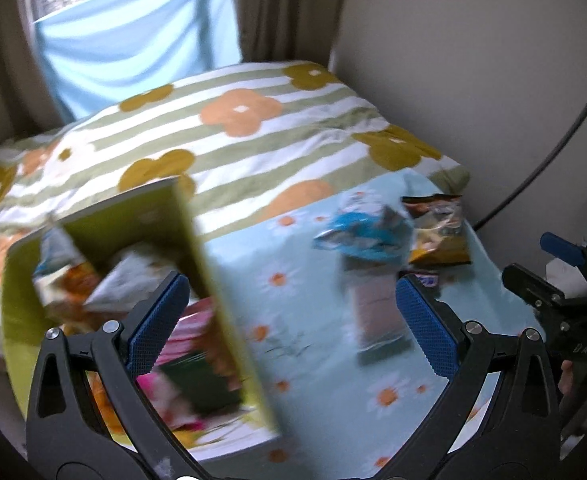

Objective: Organize snacks
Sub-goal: 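Move both tools back toward the remaining snacks on the cloth, then grasp the blue-and-white bag with left tool while right tool grasps TATRE chip bag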

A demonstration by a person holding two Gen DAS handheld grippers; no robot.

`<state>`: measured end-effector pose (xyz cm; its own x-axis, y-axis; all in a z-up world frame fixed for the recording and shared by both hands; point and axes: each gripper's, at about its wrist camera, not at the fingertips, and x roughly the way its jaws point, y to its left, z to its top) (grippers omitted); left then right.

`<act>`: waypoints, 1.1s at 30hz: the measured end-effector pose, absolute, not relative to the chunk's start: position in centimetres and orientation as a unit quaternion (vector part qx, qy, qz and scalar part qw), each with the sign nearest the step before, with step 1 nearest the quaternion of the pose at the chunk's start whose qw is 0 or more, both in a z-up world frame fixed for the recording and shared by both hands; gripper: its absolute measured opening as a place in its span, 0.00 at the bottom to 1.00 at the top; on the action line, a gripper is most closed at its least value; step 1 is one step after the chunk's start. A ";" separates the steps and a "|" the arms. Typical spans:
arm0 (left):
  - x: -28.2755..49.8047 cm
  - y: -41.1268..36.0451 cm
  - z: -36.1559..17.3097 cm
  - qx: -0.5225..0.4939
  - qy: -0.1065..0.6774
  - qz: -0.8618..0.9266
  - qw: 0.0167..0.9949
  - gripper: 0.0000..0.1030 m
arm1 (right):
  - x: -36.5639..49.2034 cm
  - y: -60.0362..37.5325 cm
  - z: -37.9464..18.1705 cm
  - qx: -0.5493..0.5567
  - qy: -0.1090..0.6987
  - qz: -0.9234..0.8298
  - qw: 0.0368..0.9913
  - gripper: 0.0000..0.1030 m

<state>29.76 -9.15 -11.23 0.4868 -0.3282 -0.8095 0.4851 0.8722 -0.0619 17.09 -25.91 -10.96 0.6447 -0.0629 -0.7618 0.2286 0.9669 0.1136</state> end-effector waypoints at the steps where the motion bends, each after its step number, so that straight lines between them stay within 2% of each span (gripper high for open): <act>1: 29.9 -10.5 -11.4 0.092 0.451 -0.241 0.855 1.00 | 17.1 -26.9 -11.1 0.100 0.415 -0.081 0.901 0.99; 11: 34.1 -21.4 -16.9 0.139 0.515 -0.247 0.809 0.99 | 19.7 -32.2 -14.8 0.103 0.455 -0.032 0.884 0.99; 20: 38.6 -26.6 -22.8 0.225 0.558 -0.266 0.753 0.99 | 22.8 -34.2 -18.0 0.122 0.478 -0.041 0.869 0.99; 26: 40.6 -27.4 -26.4 0.226 0.601 -0.285 0.712 0.99 | 24.8 -33.8 -19.9 0.100 0.501 -0.047 0.858 0.99; 33: 42.0 -27.6 -28.3 0.220 0.622 -0.287 0.695 0.84 | 26.1 -33.8 -21.4 0.097 0.509 -0.059 0.853 0.99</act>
